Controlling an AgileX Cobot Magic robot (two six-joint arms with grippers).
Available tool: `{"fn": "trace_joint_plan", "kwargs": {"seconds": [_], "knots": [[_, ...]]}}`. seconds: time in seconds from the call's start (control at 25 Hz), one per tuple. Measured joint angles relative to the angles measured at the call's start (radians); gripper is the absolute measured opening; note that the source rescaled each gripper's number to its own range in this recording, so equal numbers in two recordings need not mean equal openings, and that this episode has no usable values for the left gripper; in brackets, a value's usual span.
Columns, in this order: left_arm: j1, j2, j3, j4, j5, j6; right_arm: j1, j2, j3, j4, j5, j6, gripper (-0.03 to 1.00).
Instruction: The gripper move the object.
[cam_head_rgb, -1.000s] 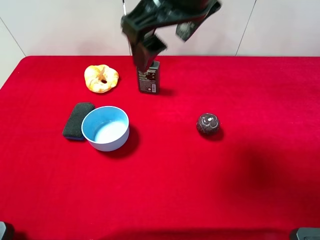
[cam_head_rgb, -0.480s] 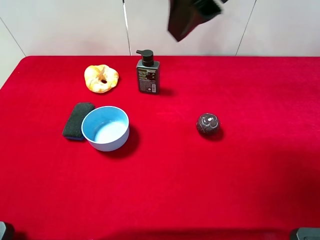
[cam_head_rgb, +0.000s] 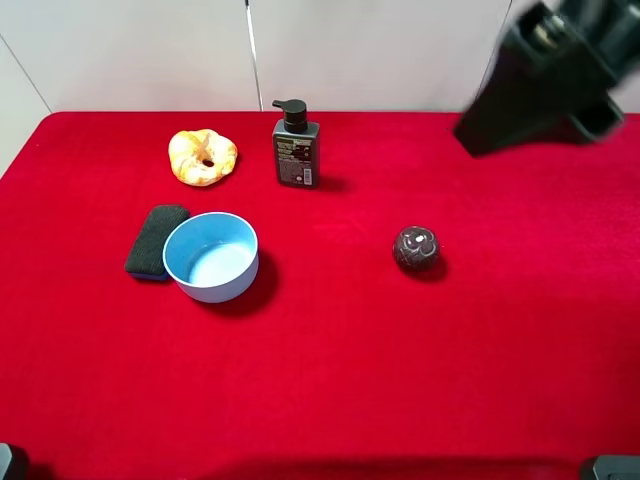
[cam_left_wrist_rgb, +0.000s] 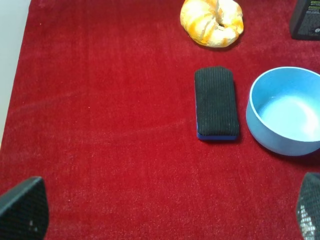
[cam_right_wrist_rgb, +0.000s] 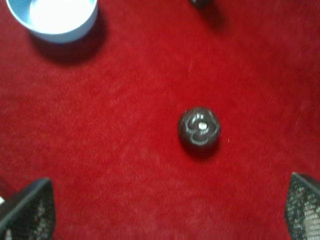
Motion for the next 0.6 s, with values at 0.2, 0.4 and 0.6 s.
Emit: {"fn": "trace_joint_plan", "kwargs": {"seconds": [0.2, 0.4, 0.6], "knots": [[0.000, 0.000, 0.000, 0.000, 0.000, 0.000, 0.000, -0.104, 0.075, 0.000, -0.006, 0.031, 1.00], [0.000, 0.000, 0.000, 0.000, 0.000, 0.000, 0.000, -0.237, 0.142, -0.003, -0.042, 0.070, 1.00], [0.000, 0.000, 0.000, 0.000, 0.000, 0.000, -0.057, -0.362, 0.219, 0.001, -0.088, 0.089, 1.00]]}}
